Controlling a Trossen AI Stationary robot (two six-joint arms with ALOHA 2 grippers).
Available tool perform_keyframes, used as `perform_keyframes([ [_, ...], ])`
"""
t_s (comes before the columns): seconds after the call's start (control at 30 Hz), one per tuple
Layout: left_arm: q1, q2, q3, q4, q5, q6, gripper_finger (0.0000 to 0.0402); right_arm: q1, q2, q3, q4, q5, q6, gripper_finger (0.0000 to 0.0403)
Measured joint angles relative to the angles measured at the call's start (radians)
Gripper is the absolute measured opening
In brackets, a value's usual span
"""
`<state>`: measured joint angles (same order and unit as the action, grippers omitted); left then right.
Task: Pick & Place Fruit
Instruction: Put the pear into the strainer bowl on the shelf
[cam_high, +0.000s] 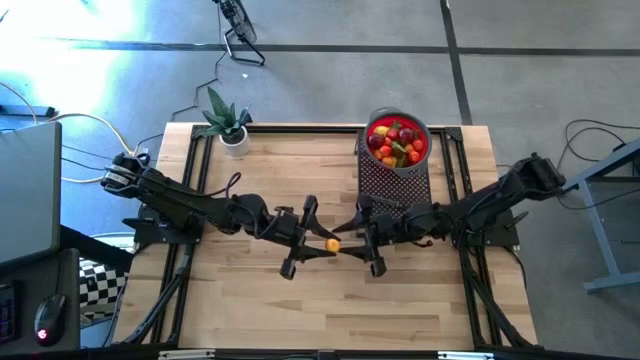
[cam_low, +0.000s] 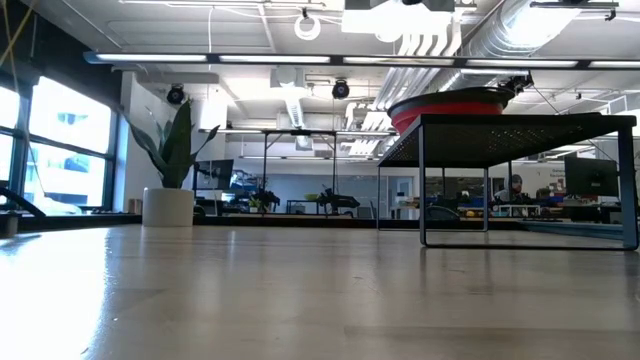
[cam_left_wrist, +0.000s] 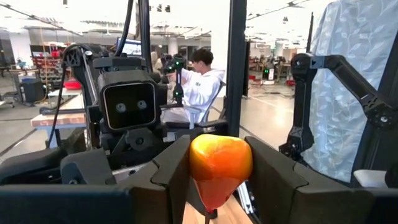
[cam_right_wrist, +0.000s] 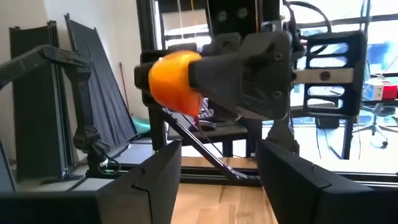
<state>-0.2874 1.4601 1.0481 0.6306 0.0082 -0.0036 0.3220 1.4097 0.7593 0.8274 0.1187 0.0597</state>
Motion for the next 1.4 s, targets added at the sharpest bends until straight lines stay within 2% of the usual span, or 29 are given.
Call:
perform_keyframes([
  [0.33,0.0,0.0,0.0,-0.004,-0.003,0.0,0.0136,-0.002,0.096,0.066,0.036,-0.047,-0.002,0.0187],
  [0.53,0.0,0.0,0.0,-0.005,-0.003,0.0,0.0136,-0.002,0.103,0.082,0.038,-0.046,-0.004,0.0174],
  [0.97,0.0,0.0,0.0,-0.025,-0.04,-0.004,0.0136,0.007,0.102,0.082,0.042,-0.047,-0.011,0.0098],
  [1.4,0.0,0.0,0.0,-0.03,-0.045,-0.005,0.0136,0.007,0.101,0.082,0.044,-0.05,-0.012,0.0052],
])
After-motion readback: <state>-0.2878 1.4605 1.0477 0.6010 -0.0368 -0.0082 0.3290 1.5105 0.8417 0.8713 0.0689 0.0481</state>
